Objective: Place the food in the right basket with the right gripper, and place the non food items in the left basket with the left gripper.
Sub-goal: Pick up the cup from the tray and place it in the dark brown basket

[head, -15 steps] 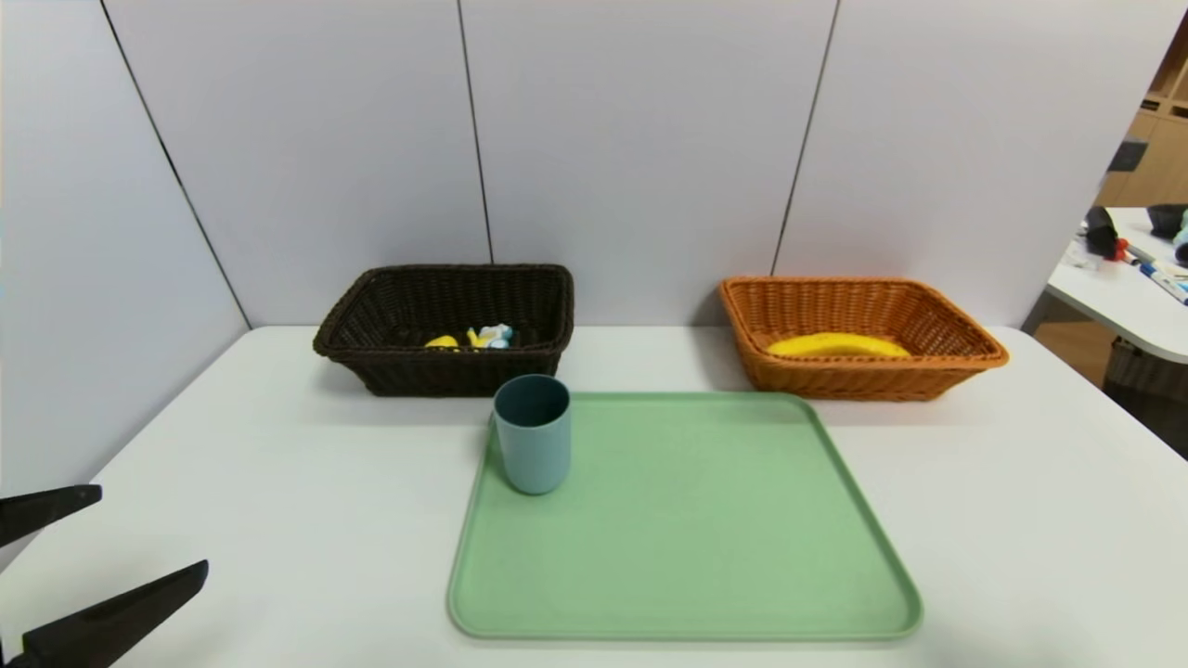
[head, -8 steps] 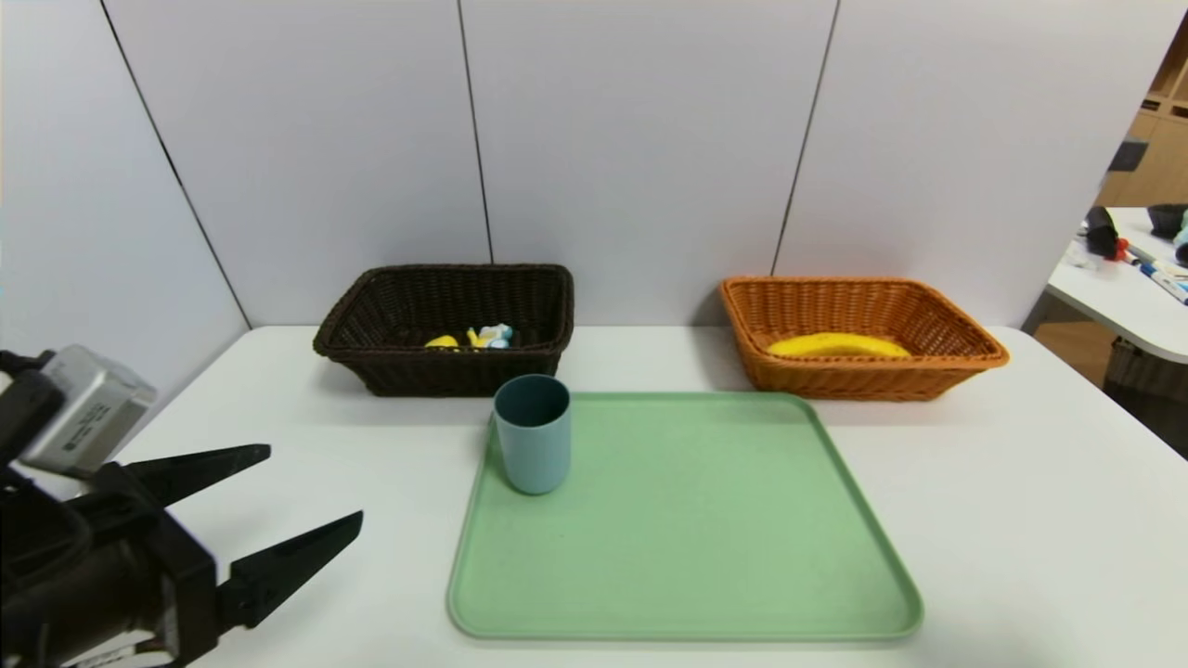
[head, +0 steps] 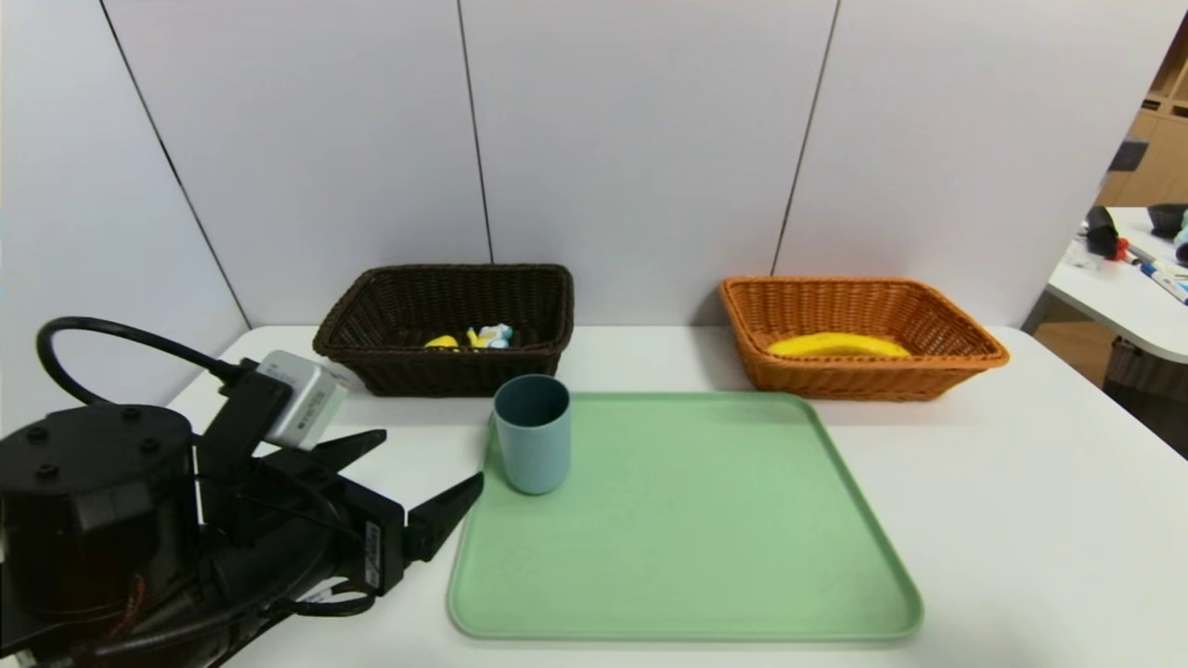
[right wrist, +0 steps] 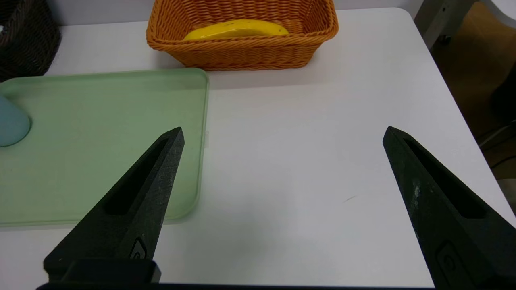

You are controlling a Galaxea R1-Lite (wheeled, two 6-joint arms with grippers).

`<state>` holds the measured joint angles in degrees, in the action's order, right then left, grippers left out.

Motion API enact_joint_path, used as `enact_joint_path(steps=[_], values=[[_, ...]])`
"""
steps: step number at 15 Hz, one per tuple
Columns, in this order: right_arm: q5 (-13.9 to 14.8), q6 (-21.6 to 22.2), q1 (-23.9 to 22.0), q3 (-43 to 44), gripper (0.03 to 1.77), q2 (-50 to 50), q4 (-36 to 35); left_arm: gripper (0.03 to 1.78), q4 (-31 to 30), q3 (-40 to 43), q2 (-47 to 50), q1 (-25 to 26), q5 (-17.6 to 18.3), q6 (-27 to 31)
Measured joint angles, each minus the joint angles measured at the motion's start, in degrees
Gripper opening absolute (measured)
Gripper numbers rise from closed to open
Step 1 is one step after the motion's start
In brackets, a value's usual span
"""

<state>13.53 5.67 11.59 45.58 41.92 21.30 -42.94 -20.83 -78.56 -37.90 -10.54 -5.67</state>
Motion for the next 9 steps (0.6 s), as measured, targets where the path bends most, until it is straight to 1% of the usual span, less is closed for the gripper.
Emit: enact_joint_path(steps=[4,6,9], values=[[0.0,0.0,0.01,1.35,1.7,0.61,0.0,1.69,-10.25,1.77,-7.39,-1.4,-2.05,-0.09],[-0.04,0.02,0.01,2.13,1.7,1.01,0.0,1.69,-13.48,1.6,-10.5,-1.51,-2.95,-0.22],[-0.06,0.02,0.06,2.38,1.7,1.4,-0.07,1.69,-17.62,1.38,-14.96,-1.76,-2.99,-0.26]])
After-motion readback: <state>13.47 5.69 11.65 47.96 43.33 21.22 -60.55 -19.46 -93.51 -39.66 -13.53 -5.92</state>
